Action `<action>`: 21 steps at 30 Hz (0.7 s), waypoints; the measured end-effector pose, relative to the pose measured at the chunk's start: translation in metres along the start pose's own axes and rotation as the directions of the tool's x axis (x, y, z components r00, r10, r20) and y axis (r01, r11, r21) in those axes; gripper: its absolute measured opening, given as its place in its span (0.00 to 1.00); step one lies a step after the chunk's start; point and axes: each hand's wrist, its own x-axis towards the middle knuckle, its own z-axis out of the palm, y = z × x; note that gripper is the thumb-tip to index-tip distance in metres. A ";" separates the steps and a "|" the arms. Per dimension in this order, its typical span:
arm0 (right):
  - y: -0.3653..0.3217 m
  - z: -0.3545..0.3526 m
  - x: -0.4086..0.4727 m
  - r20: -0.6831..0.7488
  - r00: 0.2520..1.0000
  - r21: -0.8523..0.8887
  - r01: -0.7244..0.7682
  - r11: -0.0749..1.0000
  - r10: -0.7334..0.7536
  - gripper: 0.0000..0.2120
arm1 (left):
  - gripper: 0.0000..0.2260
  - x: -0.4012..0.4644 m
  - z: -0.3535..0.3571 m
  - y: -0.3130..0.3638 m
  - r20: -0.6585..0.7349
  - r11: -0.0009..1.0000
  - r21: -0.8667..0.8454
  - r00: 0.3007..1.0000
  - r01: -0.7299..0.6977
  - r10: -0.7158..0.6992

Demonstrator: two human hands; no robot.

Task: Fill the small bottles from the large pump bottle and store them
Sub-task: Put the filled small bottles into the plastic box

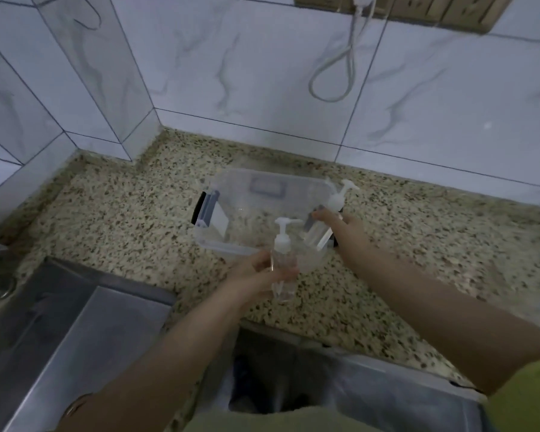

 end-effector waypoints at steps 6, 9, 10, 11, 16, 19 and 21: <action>0.031 -0.069 -0.035 -0.072 0.997 -0.012 -0.041 0.999 0.040 0.23 | 0.23 -0.003 0.062 -0.032 0.073 0.996 0.051 0.994 0.078 -0.082; 0.041 -0.090 -0.043 -0.096 0.993 -0.011 -0.066 0.998 0.064 0.22 | 0.24 0.000 0.080 -0.040 0.079 0.992 0.067 0.991 0.104 -0.109; 0.044 -0.096 -0.046 -0.106 0.991 -0.004 -0.077 0.997 0.077 0.22 | 0.24 0.000 0.086 -0.042 0.094 0.992 0.073 0.989 0.107 -0.114; 0.050 -0.101 -0.046 -0.116 0.990 0.016 -0.082 0.997 0.083 0.26 | 0.25 0.000 0.091 -0.043 0.100 0.990 0.076 0.987 0.118 -0.125; 0.058 -0.118 -0.049 -0.132 0.968 0.050 -0.210 0.976 0.215 0.23 | 0.23 -0.001 0.099 -0.036 0.115 0.981 0.128 0.980 0.146 -0.161; 0.063 -0.130 -0.049 -0.115 0.971 0.050 -0.207 0.977 0.211 0.24 | 0.24 0.000 0.093 -0.027 0.147 0.972 0.196 0.976 0.129 -0.159; 0.060 -0.134 -0.049 -0.126 0.977 0.065 -0.165 0.984 0.172 0.22 | 0.23 0.004 0.088 -0.017 0.128 0.970 0.228 0.985 0.083 -0.114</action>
